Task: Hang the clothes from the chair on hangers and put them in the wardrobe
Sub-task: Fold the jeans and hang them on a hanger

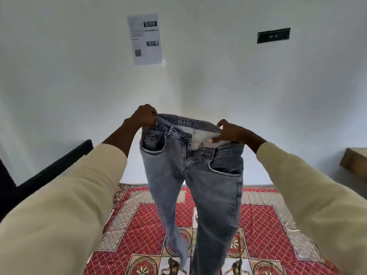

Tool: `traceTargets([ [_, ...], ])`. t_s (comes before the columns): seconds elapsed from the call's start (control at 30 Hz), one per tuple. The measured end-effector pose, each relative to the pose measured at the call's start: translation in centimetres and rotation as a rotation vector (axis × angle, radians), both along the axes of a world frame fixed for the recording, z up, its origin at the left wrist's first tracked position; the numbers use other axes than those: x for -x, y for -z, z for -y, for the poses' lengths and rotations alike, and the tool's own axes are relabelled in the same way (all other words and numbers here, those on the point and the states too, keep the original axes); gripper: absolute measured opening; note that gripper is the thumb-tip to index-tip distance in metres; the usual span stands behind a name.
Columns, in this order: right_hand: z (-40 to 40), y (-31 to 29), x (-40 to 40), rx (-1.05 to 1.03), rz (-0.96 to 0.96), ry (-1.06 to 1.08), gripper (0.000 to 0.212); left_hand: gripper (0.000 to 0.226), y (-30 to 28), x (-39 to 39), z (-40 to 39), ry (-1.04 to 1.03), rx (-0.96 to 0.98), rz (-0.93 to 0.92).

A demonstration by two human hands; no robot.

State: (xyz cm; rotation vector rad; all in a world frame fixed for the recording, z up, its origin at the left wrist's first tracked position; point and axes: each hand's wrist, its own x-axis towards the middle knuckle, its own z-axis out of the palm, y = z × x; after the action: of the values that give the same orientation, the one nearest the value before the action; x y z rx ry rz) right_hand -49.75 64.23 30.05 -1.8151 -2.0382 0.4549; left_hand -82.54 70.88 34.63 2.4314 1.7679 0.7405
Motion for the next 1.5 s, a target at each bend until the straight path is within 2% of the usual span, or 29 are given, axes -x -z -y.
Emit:
traceTargets([
  [0.07, -0.4, 0.9, -1.0, 0.001, 0.194, -0.106, 0.113, 0.034, 1.1, 0.0, -0.4, -0.022, -0.041, -0.010],
  [0.1, -0.8, 1.9, -1.9, -0.064, 0.296, -0.139, 0.114, 0.034, 1.7, 0.2, -0.6, -0.040, -0.047, 0.030],
  [0.17, -0.5, 3.7, -3.4, -0.218, 0.492, -0.170, 0.090, 0.034, 2.8, 1.0, -0.9, -0.035, -0.060, 0.075],
  [0.23, 0.7, 5.2, -4.4, -0.368, 0.642, -0.202, 0.059, 0.022, 3.4, 1.6, -1.0, 0.057, -0.079, 0.021],
  [0.3, 1.9, 6.3, -5.0, -0.394, 0.795, -0.230, 0.037, 0.019, 3.4, 1.8, -1.3, 0.145, -0.112, -0.045],
  [0.4, 3.2, 6.7, -5.1, -0.283, 1.016, -0.199, 0.027, 0.028, 3.8, 1.4, -1.3, 0.138, -0.106, -0.039],
  [0.5, 4.2, 7.1, -4.9, -0.303, 1.135, -0.160, 0.041, 0.030, 4.9, 0.6, -0.9, 0.127, -0.108, -0.025],
  [0.6, 4.9, 8.0, -4.8, -0.234, 1.144, -0.106, 0.071, 0.030, 5.2, 0.2, -0.1, 0.130, -0.131, -0.001],
  [0.63, 5.1, 8.3, -4.7, -0.209, 1.161, -0.114, 0.071, 0.029, 5.3, 0.1, 0.1, 0.128, -0.133, 0.007],
  [0.67, 5.2, 8.8, -4.5, -0.240, 1.173, -0.131, 0.061, 0.030, 5.3, 0.1, 0.4, 0.124, -0.143, 0.009],
  [0.73, 5.7, 9.8, -4.1, -0.342, 1.206, -0.139, 0.026, 0.030, 5.4, 0.1, 0.6, 0.110, -0.150, 0.018],
  [0.8, 6.1, 10.4, -3.7, -0.316, 1.162, -0.083, 0.020, 0.028, 5.5, 0.2, 0.6, 0.127, -0.138, 0.024],
  [0.87, 6.2, 10.4, -3.4, -0.263, 0.975, 0.022, 0.027, 0.030, 5.6, 0.5, 0.4, 0.181, -0.111, 0.017],
  [0.93, 6.0, 9.7, -3.2, -0.199, 0.662, 0.125, 0.032, 0.030, 5.7, 0.8, 0.2, 0.251, -0.089, -0.006],
  [1.0, 5.6, 8.9, -3.4, -0.218, 0.399, 0.183, 0.040, 0.034, 5.6, 1.1, 0.1, 0.300, -0.081, -0.043],
  [1.07, 5.5, 7.9, -3.6, -0.261, 0.259, 0.213, 0.049, 0.037, 5.5, 1.4, 0.1, 0.304, -0.059, -0.076],
  [1.13, 5.2, 6.7, -3.9, -0.278, 0.332, 0.214, 0.037, 0.038, 5.1, 1.6, 0.2, 0.293, -0.045, -0.131],
  [1.2, 5.0, 5.6, -4.2, -0.253, 0.465, 0.217, 0.022, 0.030, 4.5, 1.6, 0.3, 0.263, 0.020, -0.236],
  [1.27, 4.6, 4.5, -4.5, -0.229, 0.506, 0.224, 0.021, 0.020, 3.8, 1.5, 1.0, 0.217, 0.120, -0.330],
  [1.33, 4.2, 3.2, -4.4, -0.178, 0.509, 0.181, 0.023, 0.011, 3.5, 1.5, 1.5, 0.172, 0.154, -0.323],
  [1.43, 4.4, 1.4, -3.2, -0.055, 0.503, 0.107, 0.009, 0.014, 4.6, 1.2, 1.8, 0.105, 0.069, -0.324],
  [1.5, 4.5, 1.3, -2.3, -0.049, 0.499, 0.092, 0.006, 0.023, 5.5, 0.7, 2.0, 0.030, -0.024, -0.367],
])
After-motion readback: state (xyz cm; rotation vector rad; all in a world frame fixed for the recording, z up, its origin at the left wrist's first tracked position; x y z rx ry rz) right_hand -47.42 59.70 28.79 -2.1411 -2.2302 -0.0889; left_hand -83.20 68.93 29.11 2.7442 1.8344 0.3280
